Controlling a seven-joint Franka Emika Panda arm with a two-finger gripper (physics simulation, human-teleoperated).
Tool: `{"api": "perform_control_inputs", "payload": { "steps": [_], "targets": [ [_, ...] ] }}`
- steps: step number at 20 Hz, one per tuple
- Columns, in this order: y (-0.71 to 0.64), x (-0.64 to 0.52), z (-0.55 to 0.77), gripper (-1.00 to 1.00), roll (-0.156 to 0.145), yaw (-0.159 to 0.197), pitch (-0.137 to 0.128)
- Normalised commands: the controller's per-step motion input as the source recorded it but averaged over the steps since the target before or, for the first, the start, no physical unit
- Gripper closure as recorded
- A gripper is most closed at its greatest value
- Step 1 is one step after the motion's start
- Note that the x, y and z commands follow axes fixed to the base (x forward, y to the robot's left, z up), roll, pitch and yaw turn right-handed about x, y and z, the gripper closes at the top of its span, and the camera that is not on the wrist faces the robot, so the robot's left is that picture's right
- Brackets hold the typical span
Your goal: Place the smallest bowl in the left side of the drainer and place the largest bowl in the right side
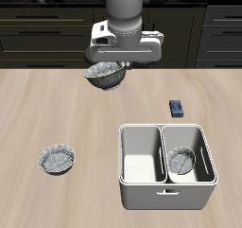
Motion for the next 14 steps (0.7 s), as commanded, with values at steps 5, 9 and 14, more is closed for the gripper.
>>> {"api": "perform_control_inputs", "payload": {
  "steps": [5, 9, 14],
  "targets": [
    [0.27, 0.21, 0.24, 1.00, -0.030, -0.023, -0.003],
    [0.31, 0.16, 0.17, 1.00, -0.006, -0.010, -0.012],
    [0.30, 0.13, 0.24, 1.00, -0.006, -0.017, -0.029]
  ]
}}
